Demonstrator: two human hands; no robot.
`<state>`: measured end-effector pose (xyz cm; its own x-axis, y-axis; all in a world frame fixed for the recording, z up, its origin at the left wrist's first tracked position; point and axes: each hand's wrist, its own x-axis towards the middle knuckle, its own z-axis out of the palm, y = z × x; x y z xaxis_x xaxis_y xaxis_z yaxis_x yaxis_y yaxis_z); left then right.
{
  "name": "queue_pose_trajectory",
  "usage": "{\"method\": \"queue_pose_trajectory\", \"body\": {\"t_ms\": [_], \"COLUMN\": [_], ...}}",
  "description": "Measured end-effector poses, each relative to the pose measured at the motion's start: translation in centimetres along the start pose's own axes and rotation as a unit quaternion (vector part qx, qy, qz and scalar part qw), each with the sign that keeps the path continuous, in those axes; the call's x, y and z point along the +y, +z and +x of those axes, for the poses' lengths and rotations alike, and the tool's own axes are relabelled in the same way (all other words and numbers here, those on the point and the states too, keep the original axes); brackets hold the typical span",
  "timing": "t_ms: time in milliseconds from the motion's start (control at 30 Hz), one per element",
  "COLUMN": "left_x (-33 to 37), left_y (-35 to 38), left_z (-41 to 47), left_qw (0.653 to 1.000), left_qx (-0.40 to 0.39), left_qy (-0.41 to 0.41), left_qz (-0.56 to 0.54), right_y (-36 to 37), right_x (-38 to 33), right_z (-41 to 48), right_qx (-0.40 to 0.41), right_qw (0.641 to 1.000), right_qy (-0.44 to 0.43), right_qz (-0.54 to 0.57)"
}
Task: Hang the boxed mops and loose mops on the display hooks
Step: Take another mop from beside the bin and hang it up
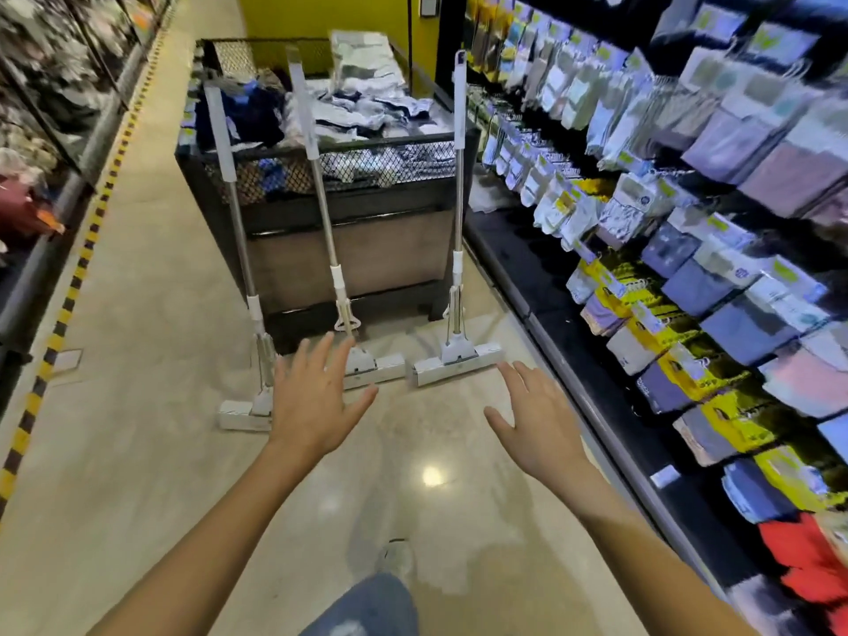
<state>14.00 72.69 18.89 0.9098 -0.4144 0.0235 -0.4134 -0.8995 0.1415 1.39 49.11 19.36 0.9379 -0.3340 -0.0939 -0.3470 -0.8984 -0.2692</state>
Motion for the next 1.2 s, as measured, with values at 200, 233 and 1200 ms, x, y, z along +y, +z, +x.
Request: {"method": "queue_pose_trajectory", "body": {"t_ms": [200, 233, 1200], "left_x": [1.2, 1.5, 15.3], "left_y": [-0.4, -0.2, 18.2], "left_z": [11.5, 13.2, 63.3], "left_qw": [1.0, 1.0, 0.957], "left_qx": [-0.013, -0.017, -0.187], "left_qy": [0.002, 0.003, -0.182], "left_qz": [-0.003, 0.004, -0.122], "right_y": [-1.8, -1.9, -1.8], "right_x": [2.5, 3.0, 15.5], "right_z": [10.7, 12.3, 74.7], "right_qx": [0.008, 0.004, -0.153], "right_qw": [1.0, 1.0, 0.96], "right_qy": [0.007, 0.012, -0.149], "right_qz": [0.005, 0.008, 0.182]}}
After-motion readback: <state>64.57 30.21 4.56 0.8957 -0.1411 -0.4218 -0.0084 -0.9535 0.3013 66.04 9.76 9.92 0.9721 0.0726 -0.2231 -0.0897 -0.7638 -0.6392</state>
